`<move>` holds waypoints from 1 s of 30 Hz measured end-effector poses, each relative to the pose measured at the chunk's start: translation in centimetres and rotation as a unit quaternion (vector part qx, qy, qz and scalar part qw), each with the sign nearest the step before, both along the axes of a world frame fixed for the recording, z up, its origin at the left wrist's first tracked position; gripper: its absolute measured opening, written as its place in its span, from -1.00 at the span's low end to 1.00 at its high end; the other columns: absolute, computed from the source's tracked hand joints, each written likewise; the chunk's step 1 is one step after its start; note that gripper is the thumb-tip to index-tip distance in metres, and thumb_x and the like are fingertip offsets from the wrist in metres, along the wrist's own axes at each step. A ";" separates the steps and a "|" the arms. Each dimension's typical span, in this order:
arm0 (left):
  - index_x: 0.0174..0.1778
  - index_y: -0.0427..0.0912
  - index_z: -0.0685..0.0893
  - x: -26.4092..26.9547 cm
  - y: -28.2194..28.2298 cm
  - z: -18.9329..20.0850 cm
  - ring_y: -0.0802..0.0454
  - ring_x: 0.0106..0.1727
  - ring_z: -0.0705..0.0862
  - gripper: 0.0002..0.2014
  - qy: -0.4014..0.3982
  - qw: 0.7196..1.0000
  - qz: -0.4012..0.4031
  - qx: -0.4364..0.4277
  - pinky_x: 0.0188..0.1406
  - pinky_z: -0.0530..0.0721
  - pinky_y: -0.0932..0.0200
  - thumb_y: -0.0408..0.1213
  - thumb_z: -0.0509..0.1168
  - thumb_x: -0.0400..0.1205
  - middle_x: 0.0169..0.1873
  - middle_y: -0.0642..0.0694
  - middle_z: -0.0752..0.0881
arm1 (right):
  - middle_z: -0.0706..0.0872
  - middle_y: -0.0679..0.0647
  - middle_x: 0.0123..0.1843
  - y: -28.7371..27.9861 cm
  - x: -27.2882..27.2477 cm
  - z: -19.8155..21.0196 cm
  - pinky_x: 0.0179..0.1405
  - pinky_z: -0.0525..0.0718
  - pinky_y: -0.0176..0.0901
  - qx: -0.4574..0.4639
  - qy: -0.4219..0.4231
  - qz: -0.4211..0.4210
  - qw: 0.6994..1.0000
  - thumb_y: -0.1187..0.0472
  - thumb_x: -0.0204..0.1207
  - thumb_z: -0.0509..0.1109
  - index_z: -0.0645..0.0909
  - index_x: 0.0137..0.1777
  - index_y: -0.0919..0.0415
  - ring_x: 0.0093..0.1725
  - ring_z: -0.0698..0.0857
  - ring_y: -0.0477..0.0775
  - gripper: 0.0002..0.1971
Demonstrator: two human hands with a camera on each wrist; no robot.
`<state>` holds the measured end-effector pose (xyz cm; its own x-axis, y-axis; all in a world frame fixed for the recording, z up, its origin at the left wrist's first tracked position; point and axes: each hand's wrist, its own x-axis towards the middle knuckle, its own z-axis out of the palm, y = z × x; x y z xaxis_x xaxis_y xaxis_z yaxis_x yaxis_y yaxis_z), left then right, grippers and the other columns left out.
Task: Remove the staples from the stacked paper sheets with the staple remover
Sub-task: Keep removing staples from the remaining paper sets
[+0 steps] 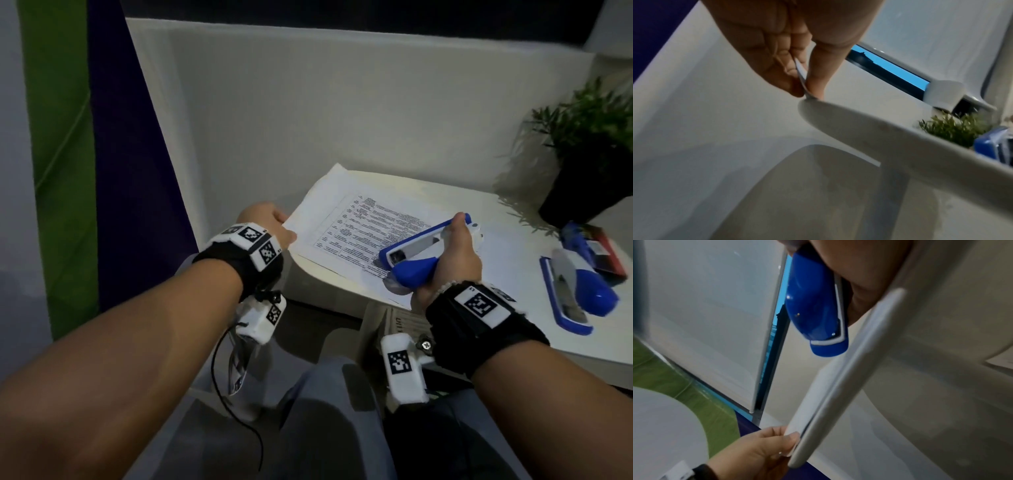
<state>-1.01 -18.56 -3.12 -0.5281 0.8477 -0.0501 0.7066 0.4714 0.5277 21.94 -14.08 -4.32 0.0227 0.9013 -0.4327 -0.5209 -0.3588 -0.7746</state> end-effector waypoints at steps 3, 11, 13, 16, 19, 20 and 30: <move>-0.13 -0.08 0.67 0.5 -0.5 0.0 -0.08 -0.01 0.66 -0.93 0.019 0.998 0.014 0.065 -0.01 0.63 0.16 -0.30 0.38 0.50 0.01 -0.08 0.71 | 0.68 0.10 -0.22 -0.6 0.3 0.2 -0.15 0.62 0.61 0.002 -0.015 0.008 1.000 -0.30 0.50 0.31 0.50 -0.18 -0.01 -0.13 0.76 0.37 -0.64; -0.07 0.02 0.53 4.1 -2.6 4.2 0.38 -0.20 0.56 -0.90 -0.071 0.916 0.022 0.393 -0.22 0.49 0.53 -0.30 0.28 0.63 -0.20 0.25 0.58 | 0.59 -0.13 -0.14 -0.7 1.8 5.4 0.00 0.67 -0.16 0.211 -0.117 0.000 0.970 -0.35 0.44 0.26 0.54 0.00 -0.06 -0.13 0.64 -0.10 -0.61; -0.15 0.13 0.54 4.6 -3.8 5.6 0.52 -0.24 0.56 -0.79 -0.094 0.891 0.023 0.443 -0.19 0.52 0.57 -0.33 0.33 0.58 -0.23 0.31 0.59 | 0.68 0.01 -0.07 -1.6 1.5 8.0 0.24 0.66 0.12 0.264 -0.129 0.009 0.956 -0.44 0.35 0.30 0.55 -0.05 -0.02 0.00 0.70 0.06 -0.50; -0.17 0.20 0.62 5.2 -5.9 7.3 0.46 -0.34 0.57 -0.74 -0.102 0.871 0.002 0.481 -0.26 0.56 0.53 -0.34 0.43 0.52 -0.24 0.30 0.64 | 0.65 0.28 -0.14 -3.9 0.5 11.2 0.08 0.70 0.35 0.382 -0.098 0.013 0.919 -0.54 0.09 0.41 0.51 -0.12 0.07 -0.12 0.69 0.24 -0.32; -0.16 0.23 0.67 5.6 -8.2 8.7 0.25 -0.30 0.64 -0.73 -0.097 0.862 -0.009 0.497 -0.22 0.66 0.37 -0.31 0.48 0.47 -0.24 0.26 0.71 | 0.73 0.09 -0.31 -5.9 -0.3 13.3 -0.11 0.75 0.22 0.509 -0.055 -0.010 0.859 -0.26 0.34 0.44 0.48 -0.08 0.19 -0.26 0.74 0.20 -0.50; -0.16 0.22 0.68 5.6 -9.0 8.9 0.13 -0.28 0.68 -0.73 -0.095 0.863 -0.015 0.495 -0.21 0.70 0.31 -0.31 0.49 0.46 -0.24 0.20 0.73 | 0.73 0.12 -0.31 -6.6 -0.7 14.0 -0.12 0.75 0.17 0.538 -0.046 -0.016 0.842 -0.22 0.37 0.45 0.48 -0.05 0.21 -0.25 0.75 0.24 -0.52; -0.24 0.24 0.67 5.5 -13.0 6.9 0.17 -0.35 0.74 -0.72 -0.099 0.902 -0.038 0.419 -0.38 0.71 0.30 -0.30 0.53 0.41 -0.37 0.13 0.78 | 0.61 -0.14 -0.38 -9.2 -6.1 13.3 -0.41 0.50 -0.54 0.569 -0.202 0.127 0.787 -0.08 0.54 0.27 0.47 -0.13 0.10 -0.45 0.59 -0.29 -0.76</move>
<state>4.52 -31.51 3.78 -0.5177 0.6650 0.5383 0.5726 -0.1981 0.7955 15.83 -23.29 9.01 -0.2931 0.6971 0.6543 -0.1737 0.6342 -0.7534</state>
